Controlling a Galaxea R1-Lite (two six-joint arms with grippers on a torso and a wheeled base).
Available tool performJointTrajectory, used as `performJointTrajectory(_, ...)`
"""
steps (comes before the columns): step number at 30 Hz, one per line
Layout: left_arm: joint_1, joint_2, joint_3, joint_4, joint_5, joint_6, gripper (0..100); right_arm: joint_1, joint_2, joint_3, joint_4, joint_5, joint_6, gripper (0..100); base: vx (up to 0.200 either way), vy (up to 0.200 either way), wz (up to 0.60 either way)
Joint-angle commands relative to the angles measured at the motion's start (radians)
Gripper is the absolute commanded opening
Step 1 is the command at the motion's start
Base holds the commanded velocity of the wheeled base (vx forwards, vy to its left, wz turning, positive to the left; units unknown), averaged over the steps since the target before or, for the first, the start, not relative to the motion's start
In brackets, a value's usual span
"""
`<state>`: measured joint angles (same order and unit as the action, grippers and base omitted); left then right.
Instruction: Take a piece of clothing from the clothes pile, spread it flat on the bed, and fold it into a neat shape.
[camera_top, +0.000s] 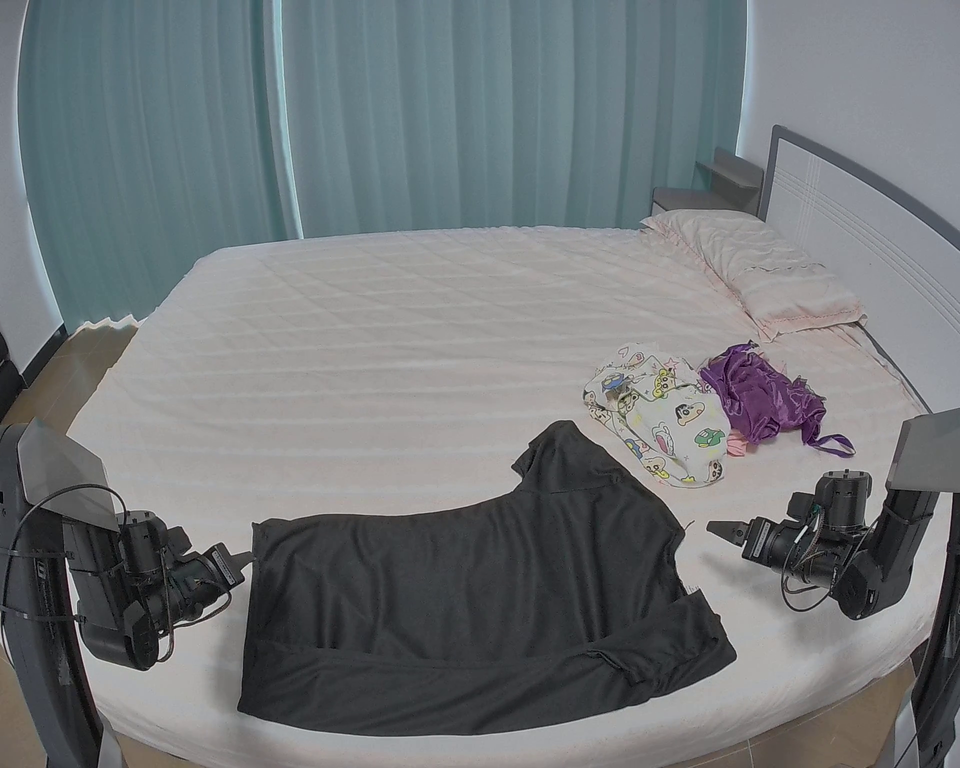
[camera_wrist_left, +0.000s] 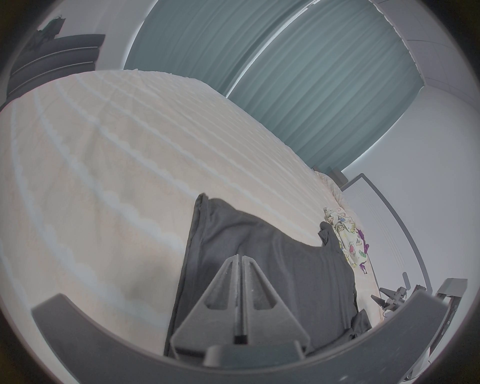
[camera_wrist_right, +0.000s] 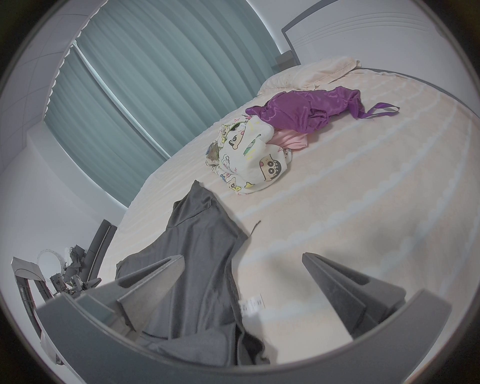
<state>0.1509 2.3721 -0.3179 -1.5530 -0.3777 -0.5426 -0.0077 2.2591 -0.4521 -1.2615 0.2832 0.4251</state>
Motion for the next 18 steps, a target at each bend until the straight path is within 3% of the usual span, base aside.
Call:
performJointTrajectory(1,-0.001,0.001,0.0,-0.018,0.0,-0.002,0,0.002,0.0,0.003,0.001,0.001,0.0,100,0.0,0.0,0.0)
performJointTrajectory(8,0.001,0.004,0.002,-0.018,0.0,-0.005,0,0.002,0.002,0.003,0.001,0.001,0.0,100,0.0,0.0,0.0)
performJointTrajectory(9,0.001,0.007,0.003,-0.018,0.0,-0.005,100,0.002,0.003,0.003,0.001,0.001,0.0,100,0.0,0.0,0.0)
performJointTrajectory(18,0.001,0.009,0.0,-0.018,0.005,-0.005,100,0.002,0.005,0.004,0.001,0.001,0.001,100,0.0,0.0,0.0)
